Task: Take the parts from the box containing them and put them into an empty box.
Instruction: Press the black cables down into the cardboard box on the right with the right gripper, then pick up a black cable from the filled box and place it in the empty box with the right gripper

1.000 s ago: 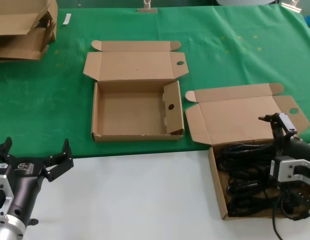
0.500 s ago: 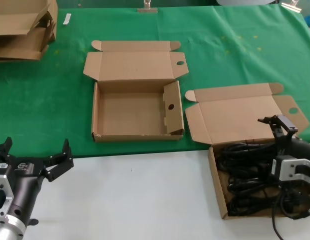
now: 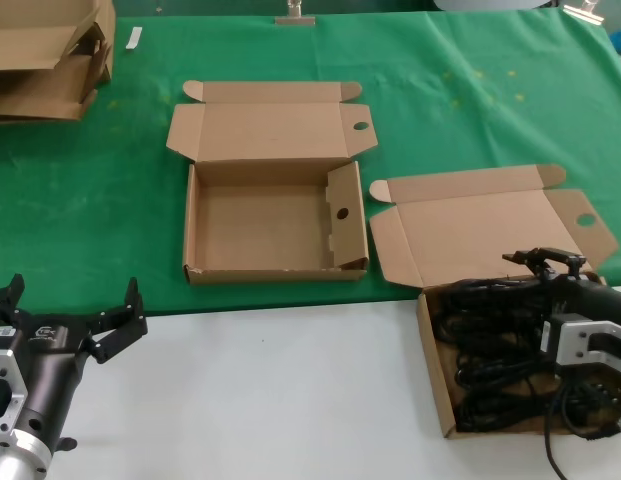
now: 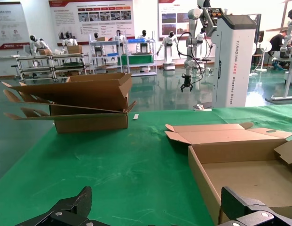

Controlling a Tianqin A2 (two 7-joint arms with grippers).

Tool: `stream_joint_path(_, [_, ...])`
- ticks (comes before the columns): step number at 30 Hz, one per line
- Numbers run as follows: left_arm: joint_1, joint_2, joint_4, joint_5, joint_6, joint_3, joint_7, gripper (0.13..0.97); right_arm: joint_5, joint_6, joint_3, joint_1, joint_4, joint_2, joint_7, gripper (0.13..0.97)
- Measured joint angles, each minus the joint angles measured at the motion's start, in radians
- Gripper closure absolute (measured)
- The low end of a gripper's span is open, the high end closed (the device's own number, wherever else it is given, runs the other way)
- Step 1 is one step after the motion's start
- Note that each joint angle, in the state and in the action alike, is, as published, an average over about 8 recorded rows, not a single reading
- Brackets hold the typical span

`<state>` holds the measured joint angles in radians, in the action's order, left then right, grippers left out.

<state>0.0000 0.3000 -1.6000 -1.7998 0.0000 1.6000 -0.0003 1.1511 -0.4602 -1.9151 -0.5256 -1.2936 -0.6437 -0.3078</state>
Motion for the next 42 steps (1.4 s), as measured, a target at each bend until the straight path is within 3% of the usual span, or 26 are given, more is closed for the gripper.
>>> stream_joint_path(13, [0.000, 0.000, 0.000, 0.000, 0.000, 0.000, 0.000, 0.132, -0.014, -0.008, 0.009, 0.015, -0.018, 0.007, 0.022, 0.793])
stream_joint_path(22, [0.000, 0.000, 0.000, 0.000, 0.000, 0.000, 0.000, 0.132, -0.034, -0.042, 0.058, 0.059, -0.133, -0.013, 0.114, 0.878])
stream_joint_path(28, [0.000, 0.000, 0.000, 0.000, 0.000, 0.000, 0.000, 0.132, -0.057, -0.075, 0.104, 0.095, -0.258, -0.012, 0.208, 0.879])
stream_joint_path(33, [0.000, 0.000, 0.000, 0.000, 0.000, 0.000, 0.000, 0.132, -0.080, -0.069, 0.099, 0.063, -0.303, 0.058, 0.235, 0.881])
stream_joint_path(37, [0.000, 0.000, 0.000, 0.000, 0.000, 0.000, 0.000, 0.132, -0.095, -0.039, 0.057, -0.006, -0.262, 0.151, 0.200, 0.881])
stream_joint_path(42, [0.000, 0.000, 0.000, 0.000, 0.000, 0.000, 0.000, 0.132, -0.083, 0.015, -0.009, -0.126, -0.112, 0.276, 0.119, 0.882])
